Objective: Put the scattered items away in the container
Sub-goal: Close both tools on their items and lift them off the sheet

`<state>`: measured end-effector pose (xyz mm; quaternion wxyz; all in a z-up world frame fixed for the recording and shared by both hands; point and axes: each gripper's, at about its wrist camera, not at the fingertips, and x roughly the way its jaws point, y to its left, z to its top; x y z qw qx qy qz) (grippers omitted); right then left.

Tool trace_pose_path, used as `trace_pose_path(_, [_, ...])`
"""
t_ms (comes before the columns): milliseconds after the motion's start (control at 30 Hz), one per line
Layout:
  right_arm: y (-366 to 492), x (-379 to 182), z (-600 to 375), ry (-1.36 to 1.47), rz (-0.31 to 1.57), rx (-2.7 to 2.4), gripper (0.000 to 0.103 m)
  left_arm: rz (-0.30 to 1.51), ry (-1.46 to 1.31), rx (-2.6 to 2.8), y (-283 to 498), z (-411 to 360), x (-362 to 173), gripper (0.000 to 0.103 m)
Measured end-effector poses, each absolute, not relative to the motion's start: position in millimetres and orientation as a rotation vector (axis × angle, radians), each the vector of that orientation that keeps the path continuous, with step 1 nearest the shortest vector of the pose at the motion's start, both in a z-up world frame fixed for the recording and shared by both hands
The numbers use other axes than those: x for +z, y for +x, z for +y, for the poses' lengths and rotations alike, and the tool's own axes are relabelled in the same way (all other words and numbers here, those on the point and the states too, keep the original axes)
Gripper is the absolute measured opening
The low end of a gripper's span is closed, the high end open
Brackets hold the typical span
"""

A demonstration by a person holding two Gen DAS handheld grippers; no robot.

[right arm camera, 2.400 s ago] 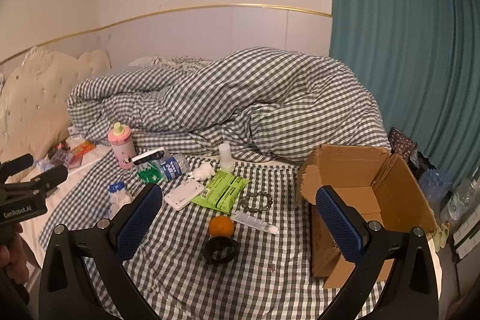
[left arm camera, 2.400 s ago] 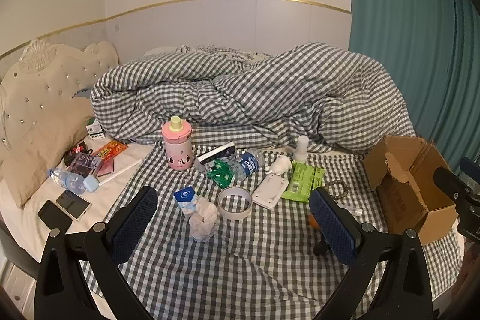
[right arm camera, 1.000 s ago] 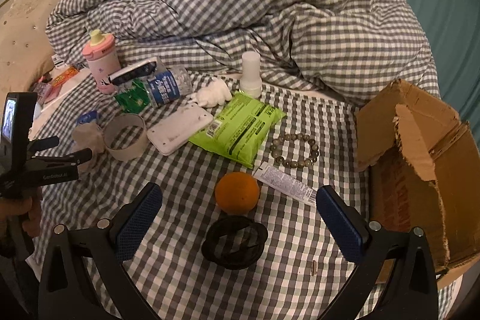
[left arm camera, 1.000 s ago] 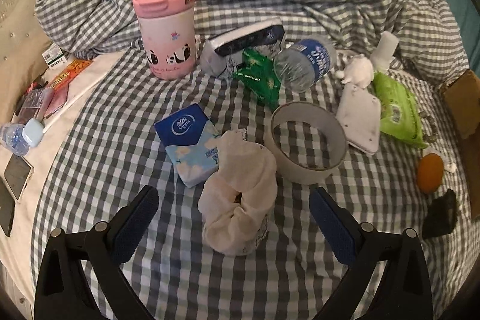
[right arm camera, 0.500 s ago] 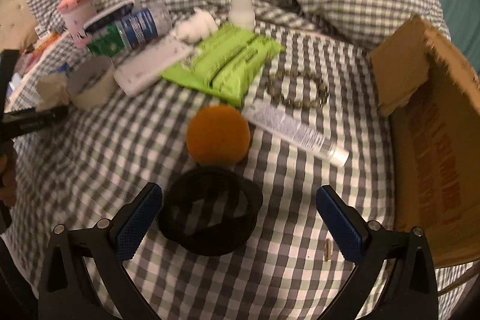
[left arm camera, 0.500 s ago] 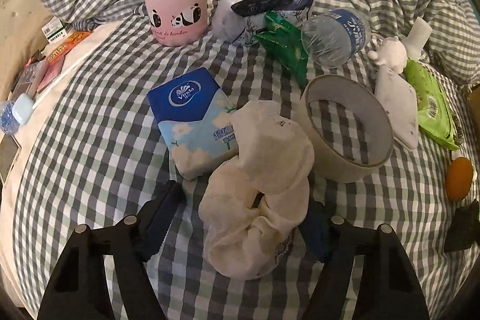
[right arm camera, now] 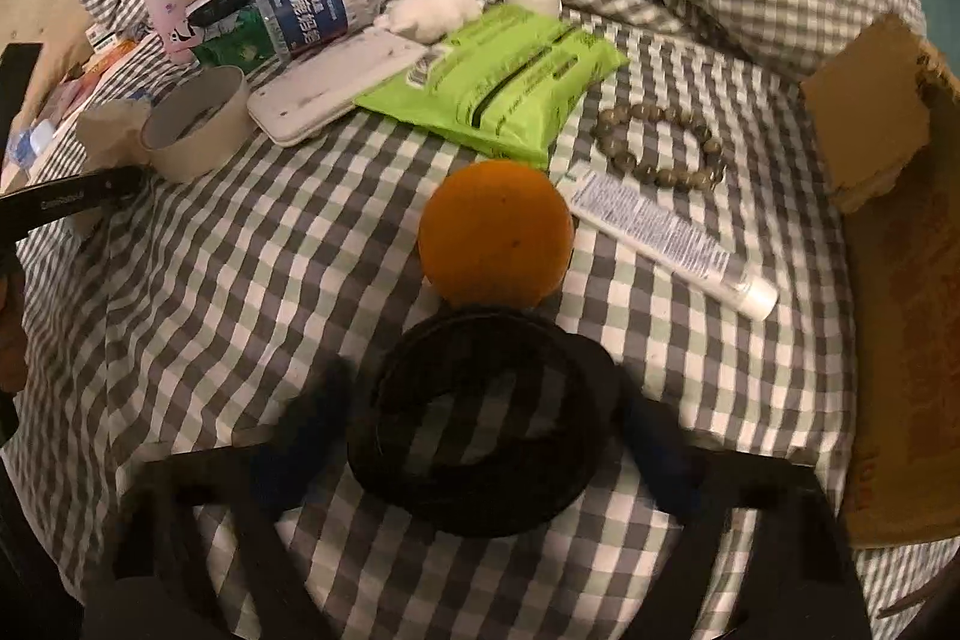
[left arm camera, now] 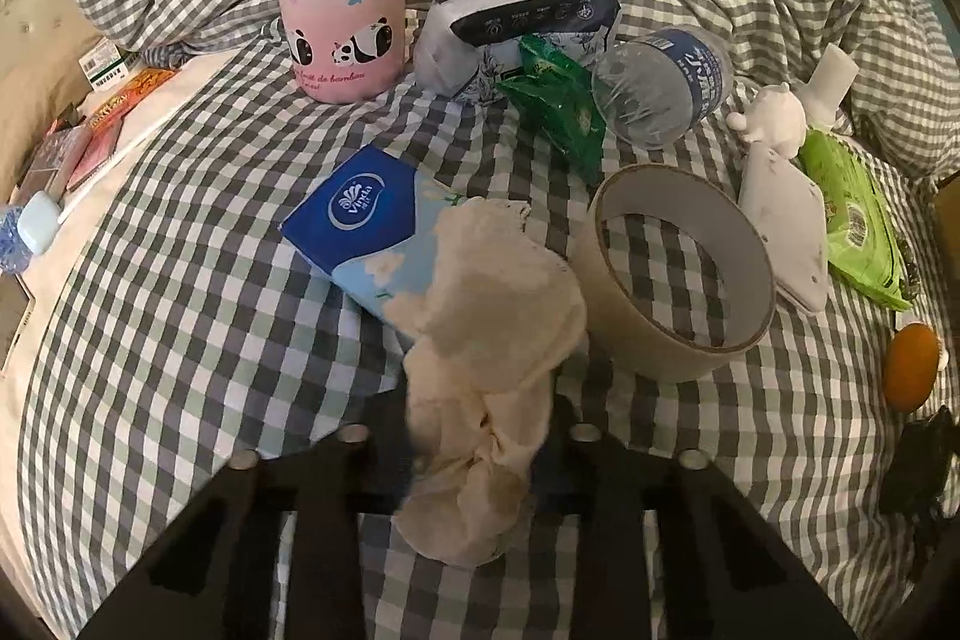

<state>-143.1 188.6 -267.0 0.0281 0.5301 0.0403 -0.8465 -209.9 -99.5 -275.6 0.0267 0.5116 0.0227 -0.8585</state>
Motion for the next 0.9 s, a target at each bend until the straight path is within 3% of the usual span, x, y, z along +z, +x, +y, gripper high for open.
trace_pose_path(67, [-142, -267, 191, 1.632, 0.095, -2.611, 0.071, 0.093, 1.576, -2.66, -209, -103, -273, 0.015])
trace_pose_path(233, [-138, -258, 194, 1.598, 0.048, -2.622, 0.071, 0.138, 1.554, -2.685, -203, -109, -266, 0.011])
trace_pose_path(900, [-90, -167, 201, 1.295, 0.008, -2.74, 0.071, 0.144, 1.292, -2.853, -140, -82, -160, 0.01])
